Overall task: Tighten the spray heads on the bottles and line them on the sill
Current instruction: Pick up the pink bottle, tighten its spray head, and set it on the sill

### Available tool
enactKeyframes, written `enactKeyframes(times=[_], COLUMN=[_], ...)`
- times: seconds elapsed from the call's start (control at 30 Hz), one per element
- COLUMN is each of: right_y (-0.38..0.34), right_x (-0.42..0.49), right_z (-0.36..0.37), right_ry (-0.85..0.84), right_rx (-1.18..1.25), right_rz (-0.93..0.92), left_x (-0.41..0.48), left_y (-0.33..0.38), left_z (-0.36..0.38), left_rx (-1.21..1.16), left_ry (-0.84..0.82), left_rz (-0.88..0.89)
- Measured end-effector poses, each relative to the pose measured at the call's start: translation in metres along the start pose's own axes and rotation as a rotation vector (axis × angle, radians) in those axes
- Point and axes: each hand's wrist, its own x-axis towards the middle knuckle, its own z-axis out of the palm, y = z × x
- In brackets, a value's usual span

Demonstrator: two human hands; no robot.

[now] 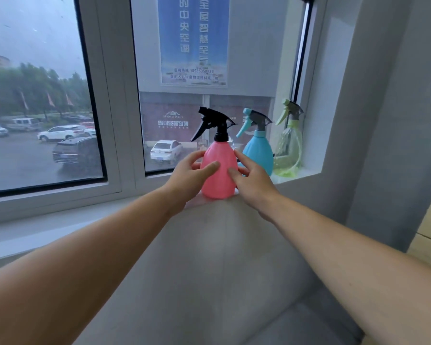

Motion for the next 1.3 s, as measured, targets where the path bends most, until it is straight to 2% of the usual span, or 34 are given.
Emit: enactKeyframes(times=[0.43,1.03,1.3], right_y=[0.007,0.008,0.009], right_x=[0.022,0.015,-0.005], right_z=[0.007,-0.001,-0.018], right_ry=[0.033,0.117,0.164], right_rx=[-0.061,-0.130,-0.156], right_rz=[0.044,0.027,0.050], left_x=[0.018,0.018,0.004], left_y=[-0.004,-0.006,0.001], left_z=[0.008,0.025,0.015], left_rx=[0.108,0.103,0.084], left_ry=[0.073,0.133,0.187], left_rz=[0.018,0.030,-0.024])
